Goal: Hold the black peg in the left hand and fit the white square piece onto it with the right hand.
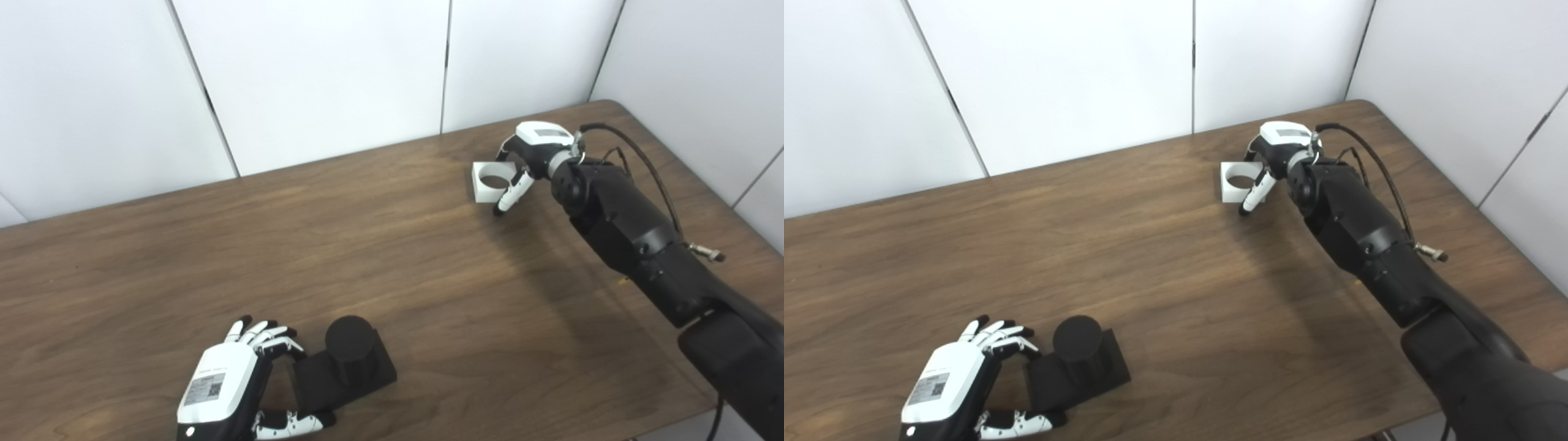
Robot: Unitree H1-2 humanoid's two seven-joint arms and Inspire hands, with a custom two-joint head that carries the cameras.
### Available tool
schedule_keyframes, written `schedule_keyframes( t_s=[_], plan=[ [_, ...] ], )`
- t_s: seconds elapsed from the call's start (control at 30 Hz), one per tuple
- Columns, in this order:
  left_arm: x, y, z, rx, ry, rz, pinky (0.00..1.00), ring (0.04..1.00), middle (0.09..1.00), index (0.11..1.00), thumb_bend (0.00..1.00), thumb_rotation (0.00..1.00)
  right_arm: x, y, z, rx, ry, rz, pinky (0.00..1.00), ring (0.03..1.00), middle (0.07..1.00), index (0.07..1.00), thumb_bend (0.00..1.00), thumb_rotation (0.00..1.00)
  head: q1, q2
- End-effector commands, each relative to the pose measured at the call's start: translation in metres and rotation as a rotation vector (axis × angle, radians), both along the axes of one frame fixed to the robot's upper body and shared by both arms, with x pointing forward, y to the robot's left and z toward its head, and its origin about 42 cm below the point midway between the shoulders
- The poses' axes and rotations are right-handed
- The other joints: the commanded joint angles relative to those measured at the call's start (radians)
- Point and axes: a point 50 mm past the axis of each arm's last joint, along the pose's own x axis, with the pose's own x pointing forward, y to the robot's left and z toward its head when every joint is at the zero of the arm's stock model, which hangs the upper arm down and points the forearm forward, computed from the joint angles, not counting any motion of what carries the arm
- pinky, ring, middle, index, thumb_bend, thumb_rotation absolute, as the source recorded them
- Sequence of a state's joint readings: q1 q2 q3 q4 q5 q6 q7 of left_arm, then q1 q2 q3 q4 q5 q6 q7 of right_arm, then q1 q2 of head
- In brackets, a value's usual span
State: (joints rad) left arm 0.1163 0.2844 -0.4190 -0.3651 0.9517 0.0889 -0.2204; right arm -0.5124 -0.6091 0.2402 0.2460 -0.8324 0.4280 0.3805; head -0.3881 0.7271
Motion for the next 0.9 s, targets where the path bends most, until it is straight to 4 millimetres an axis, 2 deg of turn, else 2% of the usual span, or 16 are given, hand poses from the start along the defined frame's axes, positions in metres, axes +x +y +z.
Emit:
schedule_keyframes(
  t_s=[0.0, 0.13, 0.17, 0.2, 0.27, 0.43, 0.7, 0.87],
  plan=[
    [-0.006, 0.005, -0.010, 0.075, 0.068, -0.019, 0.99, 0.891, 0.811, 0.487, 0.52, 0.05, 0.006, -0.006, 0.022, -0.023, -0.075, 0.002, 0.88, 0.946, 0.903, 0.637, 0.81, 0.21, -0.001, 0.001],
    [-0.006, 0.005, -0.010, 0.071, 0.064, -0.018, 0.99, 0.889, 0.810, 0.487, 0.52, 0.05, 0.004, -0.006, 0.020, -0.018, -0.076, 0.004, 0.85, 0.934, 0.891, 0.617, 0.81, 0.16, -0.002, 0.004],
    [-0.006, 0.005, -0.010, 0.072, 0.064, -0.017, 0.99, 0.889, 0.810, 0.487, 0.52, 0.05, 0.003, -0.006, 0.020, -0.015, -0.077, 0.005, 0.85, 0.933, 0.888, 0.556, 0.67, 0.15, -0.002, 0.004],
    [-0.006, 0.005, -0.010, 0.075, 0.062, -0.016, 0.99, 0.888, 0.810, 0.487, 0.52, 0.05, 0.003, -0.007, 0.020, -0.011, -0.079, 0.006, 0.84, 0.931, 0.885, 0.518, 0.58, 0.14, -0.002, 0.004],
    [-0.006, 0.005, -0.010, 0.074, 0.057, -0.017, 0.98, 0.882, 0.807, 0.487, 0.52, 0.05, 0.002, -0.008, 0.018, -0.008, -0.084, 0.012, 0.83, 0.924, 0.872, 0.497, 0.54, 0.14, -0.002, 0.004],
    [-0.005, 0.004, -0.009, 0.070, 0.057, -0.017, 0.99, 0.888, 0.810, 0.487, 0.52, 0.05, 0.000, -0.010, 0.015, -0.001, -0.100, 0.017, 0.80, 0.888, 0.817, 0.486, 0.52, 0.13, 0.001, 0.007],
    [-0.004, 0.003, -0.007, 0.070, 0.060, -0.012, 1.00, 0.892, 0.813, 0.487, 0.52, 0.05, -0.003, -0.012, 0.009, 0.001, -0.112, 0.023, 0.78, 0.861, 0.786, 0.486, 0.52, 0.13, 0.018, 0.011],
    [-0.004, 0.001, -0.007, 0.083, 0.066, -0.022, 0.98, 0.890, 0.816, 0.487, 0.52, 0.05, -0.010, -0.004, 0.021, -0.018, -0.110, 0.078, 0.81, 0.870, 0.789, 0.486, 0.52, 0.13, 0.035, 0.017]
  ],
)
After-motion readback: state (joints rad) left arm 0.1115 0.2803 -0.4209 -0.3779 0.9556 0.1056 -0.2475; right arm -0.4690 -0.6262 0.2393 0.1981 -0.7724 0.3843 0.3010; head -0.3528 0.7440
